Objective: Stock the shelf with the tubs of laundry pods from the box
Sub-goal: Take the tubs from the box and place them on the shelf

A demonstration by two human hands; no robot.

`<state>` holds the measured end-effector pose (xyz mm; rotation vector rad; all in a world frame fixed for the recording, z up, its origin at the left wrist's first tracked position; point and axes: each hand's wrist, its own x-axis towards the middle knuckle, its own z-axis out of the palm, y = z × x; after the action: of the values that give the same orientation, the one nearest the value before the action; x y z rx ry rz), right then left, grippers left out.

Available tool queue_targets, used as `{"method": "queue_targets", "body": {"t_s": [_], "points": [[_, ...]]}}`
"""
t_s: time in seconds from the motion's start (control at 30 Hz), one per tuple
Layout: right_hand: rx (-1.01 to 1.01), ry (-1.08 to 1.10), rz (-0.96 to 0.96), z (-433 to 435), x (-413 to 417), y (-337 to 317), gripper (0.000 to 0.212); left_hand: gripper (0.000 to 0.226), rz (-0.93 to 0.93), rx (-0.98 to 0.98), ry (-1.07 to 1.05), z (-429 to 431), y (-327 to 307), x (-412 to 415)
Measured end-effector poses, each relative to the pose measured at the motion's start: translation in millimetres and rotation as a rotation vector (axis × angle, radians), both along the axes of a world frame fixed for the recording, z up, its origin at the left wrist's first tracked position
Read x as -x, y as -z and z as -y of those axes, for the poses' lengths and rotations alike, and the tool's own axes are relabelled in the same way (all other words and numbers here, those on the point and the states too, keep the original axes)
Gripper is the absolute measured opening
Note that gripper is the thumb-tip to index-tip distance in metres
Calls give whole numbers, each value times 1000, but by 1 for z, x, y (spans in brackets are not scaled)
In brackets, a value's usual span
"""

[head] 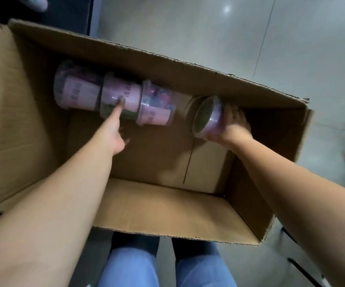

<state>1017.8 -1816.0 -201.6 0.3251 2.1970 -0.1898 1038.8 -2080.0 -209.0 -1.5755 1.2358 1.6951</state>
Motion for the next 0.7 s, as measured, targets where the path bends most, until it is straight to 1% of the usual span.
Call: {"method": "queue_targets", "body": {"t_s": [0.03, 0.07, 0.13, 0.2, 0.23, 0.3, 0.37, 0.43, 0.47, 0.5, 0.53, 0.6, 0.7], "points": [[-41, -29, -44, 1, 2, 3, 112, 103, -2, -4, -29, -5, 4, 3], [-67, -52, -61, 2, 3, 5, 118, 98, -6, -17, -69, -10, 7, 5], [-60, -49, -46, 2, 5, 10, 118, 84, -43, -68, -153, -17, 11, 9], [21, 10, -54, 2, 4, 16, 114, 64, -112, -120, -210, -20, 13, 14], [86, 69, -75, 2, 3, 17, 111, 58, -135, -140, -228, -21, 13, 17], [222, 243, -96, 2, 1, 21, 102, 57, -163, -129, -243, -22, 18, 18], [331, 440, -45, 0, -4, 22, 83, 58, -188, -100, -267, -22, 19, 13], [463, 716, 3, 0, -9, 19, 62, 65, -210, -79, -393, -23, 14, -1], [524, 862, 10, 1, -11, 13, 63, 67, -205, -49, -432, -23, 10, -10], [556, 970, 19, 1, -14, 8, 71, 67, -189, -18, -444, -23, 2, -18], [572, 1023, 25, 0, -18, 2, 78, 66, -163, 7, -445, -22, -5, -27], [634, 1041, 16, -1, -24, -15, 70, 60, -101, 38, -448, -17, -20, -43], [778, 1018, 43, 1, -32, -52, 73, 35, -100, 39, -423, -1, -54, -64]]}}
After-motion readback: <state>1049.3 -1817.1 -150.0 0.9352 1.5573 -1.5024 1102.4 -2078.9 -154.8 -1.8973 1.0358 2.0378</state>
